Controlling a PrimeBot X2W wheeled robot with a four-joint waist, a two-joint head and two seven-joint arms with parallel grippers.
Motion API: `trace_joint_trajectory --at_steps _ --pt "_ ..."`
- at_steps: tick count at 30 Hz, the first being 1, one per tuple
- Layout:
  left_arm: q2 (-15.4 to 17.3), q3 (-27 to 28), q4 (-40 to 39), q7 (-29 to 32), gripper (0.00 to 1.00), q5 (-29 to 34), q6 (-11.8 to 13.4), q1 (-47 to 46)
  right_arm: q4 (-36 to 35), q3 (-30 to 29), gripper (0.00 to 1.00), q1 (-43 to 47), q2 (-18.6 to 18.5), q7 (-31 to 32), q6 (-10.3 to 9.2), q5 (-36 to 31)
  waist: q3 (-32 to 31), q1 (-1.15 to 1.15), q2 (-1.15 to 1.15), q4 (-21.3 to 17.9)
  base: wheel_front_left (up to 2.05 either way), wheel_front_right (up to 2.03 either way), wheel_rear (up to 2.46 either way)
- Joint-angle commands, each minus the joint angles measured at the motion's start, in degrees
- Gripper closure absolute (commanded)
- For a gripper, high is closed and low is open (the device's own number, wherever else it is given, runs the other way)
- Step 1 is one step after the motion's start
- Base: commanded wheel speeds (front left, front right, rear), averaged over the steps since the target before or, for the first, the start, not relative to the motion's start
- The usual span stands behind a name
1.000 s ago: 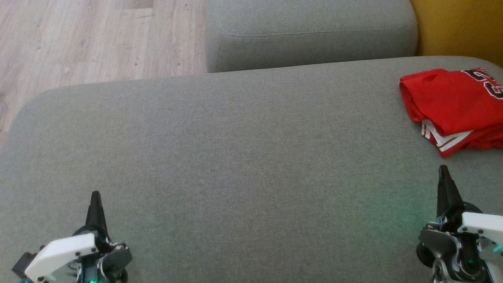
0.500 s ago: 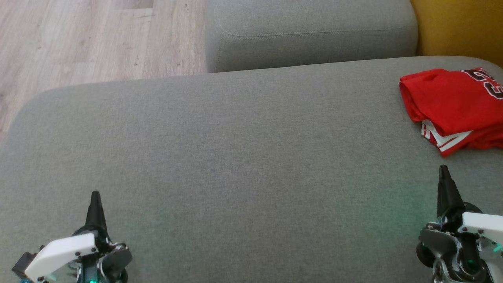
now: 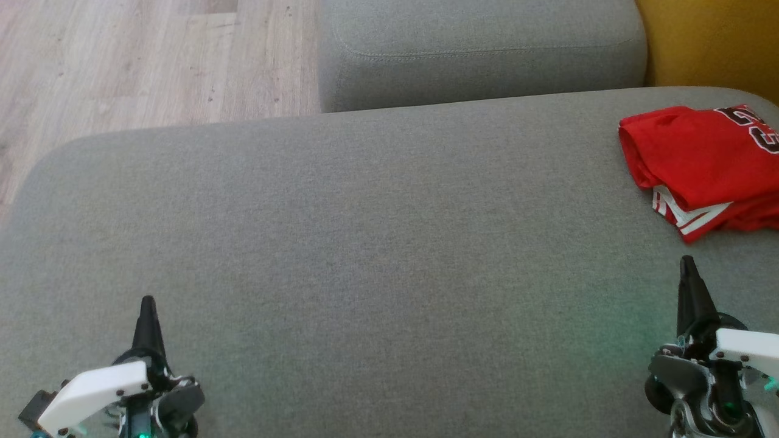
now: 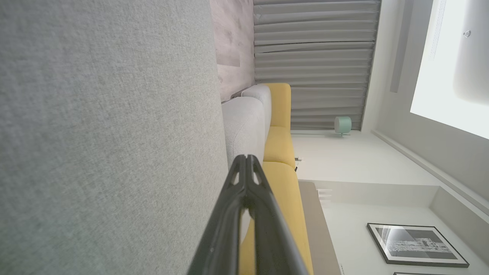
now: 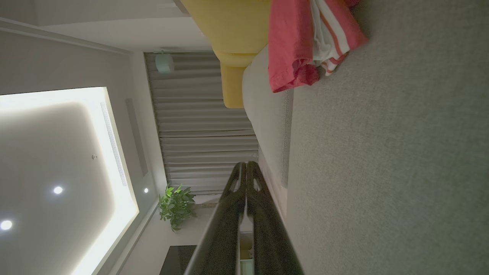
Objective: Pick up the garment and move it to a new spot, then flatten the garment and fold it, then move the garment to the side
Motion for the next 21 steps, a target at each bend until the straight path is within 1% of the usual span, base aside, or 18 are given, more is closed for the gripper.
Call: trace_joint_trajectory --at_steps 1,21 --pt "0.2 2.2 -1.6 0.4 1.0 -0.2 -0.4 -2.9 -2.1 1.1 1.0 -2.9 -0.3 0.3 -0.04 0.0 0.0 0.0 0.0 0.0 0.0 0.0 0.0" --pt "0.2 2.2 -1.6 0.4 1.0 -0.2 -0.4 -2.9 -2.1 1.1 1.0 -2.9 -0.3 0.3 -0.04 -0.1 0.0 0.0 0.0 0.0 0.0 0.0 0.0"
